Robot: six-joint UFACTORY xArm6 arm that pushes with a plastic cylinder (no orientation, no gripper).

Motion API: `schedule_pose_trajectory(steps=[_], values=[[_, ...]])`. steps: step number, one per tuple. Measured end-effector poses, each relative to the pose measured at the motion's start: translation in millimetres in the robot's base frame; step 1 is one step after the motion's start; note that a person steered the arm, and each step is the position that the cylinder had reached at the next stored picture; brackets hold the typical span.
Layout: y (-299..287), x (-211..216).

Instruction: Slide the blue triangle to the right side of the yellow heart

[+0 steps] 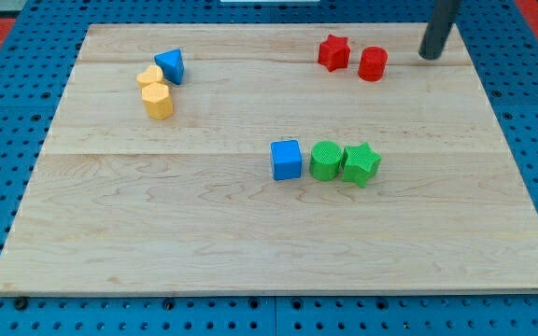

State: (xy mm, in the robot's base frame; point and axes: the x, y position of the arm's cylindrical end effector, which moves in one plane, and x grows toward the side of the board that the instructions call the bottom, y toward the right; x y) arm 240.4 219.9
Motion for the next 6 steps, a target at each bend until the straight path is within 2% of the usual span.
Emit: schedule_pose_trajectory(steps=[1,2,3,4,5,6], values=[[-88.8,-47.2],[-192.8,-46.7],[-328.6,-36.9],[-390.2,5.7],[-397.3,14.9],[-368.2,13.7]])
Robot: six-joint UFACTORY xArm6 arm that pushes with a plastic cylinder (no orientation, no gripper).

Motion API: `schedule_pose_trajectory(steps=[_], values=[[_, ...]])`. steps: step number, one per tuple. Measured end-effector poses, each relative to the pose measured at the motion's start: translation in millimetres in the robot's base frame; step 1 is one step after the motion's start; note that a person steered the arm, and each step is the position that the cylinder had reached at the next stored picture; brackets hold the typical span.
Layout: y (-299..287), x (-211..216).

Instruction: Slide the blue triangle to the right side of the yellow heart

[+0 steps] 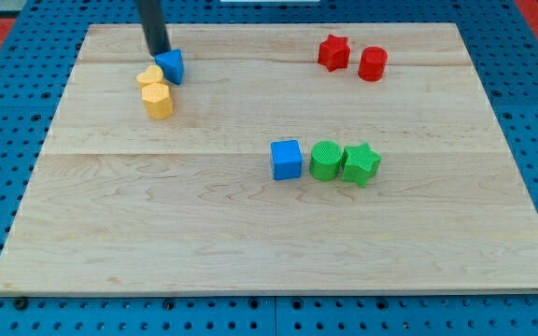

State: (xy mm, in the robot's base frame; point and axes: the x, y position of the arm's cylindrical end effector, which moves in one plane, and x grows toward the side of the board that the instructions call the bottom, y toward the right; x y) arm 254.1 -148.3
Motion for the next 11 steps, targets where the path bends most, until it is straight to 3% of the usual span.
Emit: schedule_pose_trajectory(steps=[3,4,5,7,8,9,10,11], values=[[16.3,20.1],[54.6,52.7],[80.8,141.3],[95.1,-1.7],[37.2,6.0],[71.3,78.2],[73.4,115.6],[79.7,54.0]])
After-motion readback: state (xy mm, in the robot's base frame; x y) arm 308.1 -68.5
